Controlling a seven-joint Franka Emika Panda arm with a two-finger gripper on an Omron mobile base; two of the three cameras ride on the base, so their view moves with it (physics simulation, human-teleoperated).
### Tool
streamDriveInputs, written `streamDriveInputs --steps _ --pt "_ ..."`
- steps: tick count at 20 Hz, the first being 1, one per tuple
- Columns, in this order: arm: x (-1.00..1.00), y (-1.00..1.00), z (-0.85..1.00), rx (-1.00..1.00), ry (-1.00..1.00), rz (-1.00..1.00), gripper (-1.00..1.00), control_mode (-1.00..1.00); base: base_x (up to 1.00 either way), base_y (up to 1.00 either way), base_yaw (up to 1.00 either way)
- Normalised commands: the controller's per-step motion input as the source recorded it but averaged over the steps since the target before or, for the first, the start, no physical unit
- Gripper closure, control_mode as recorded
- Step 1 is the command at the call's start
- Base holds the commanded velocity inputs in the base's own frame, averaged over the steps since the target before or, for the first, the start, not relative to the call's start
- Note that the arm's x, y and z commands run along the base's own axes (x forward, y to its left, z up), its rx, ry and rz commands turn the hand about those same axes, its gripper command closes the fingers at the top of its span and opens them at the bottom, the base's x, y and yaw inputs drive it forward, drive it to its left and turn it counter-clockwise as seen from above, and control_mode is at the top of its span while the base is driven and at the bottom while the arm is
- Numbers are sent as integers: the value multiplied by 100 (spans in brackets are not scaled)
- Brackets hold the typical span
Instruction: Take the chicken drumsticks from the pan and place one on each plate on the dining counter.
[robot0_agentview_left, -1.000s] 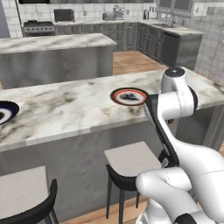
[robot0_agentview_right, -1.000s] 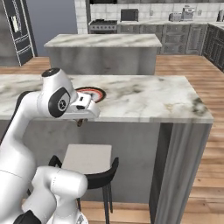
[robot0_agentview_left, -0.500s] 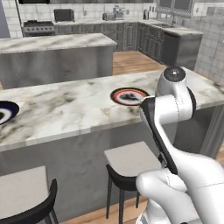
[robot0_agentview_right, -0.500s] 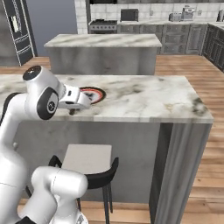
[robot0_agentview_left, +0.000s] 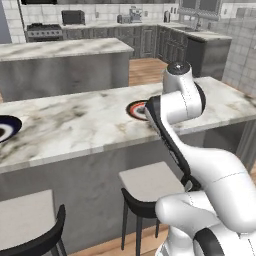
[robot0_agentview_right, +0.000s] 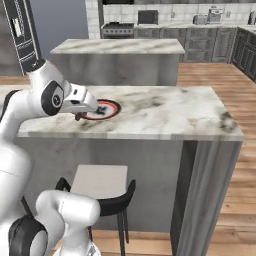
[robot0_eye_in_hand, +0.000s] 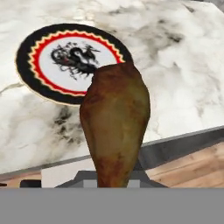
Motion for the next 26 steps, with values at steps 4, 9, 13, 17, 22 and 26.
streamDriveInputs --steps 4,9,13,17,22,26 --pt "47 0 1 0 28 -6 100 -100 0 0 0" --pt "52 0 -27 0 11 -1 100 -100 0 0 0" --pt "44 0 -53 -1 0 0 100 -100 0 0 0" --pt "46 0 -52 0 0 0 100 -100 0 0 0" --pt "39 0 -46 0 0 0 100 -100 0 0 0" --pt "44 0 -6 0 0 0 100 -100 0 0 0"
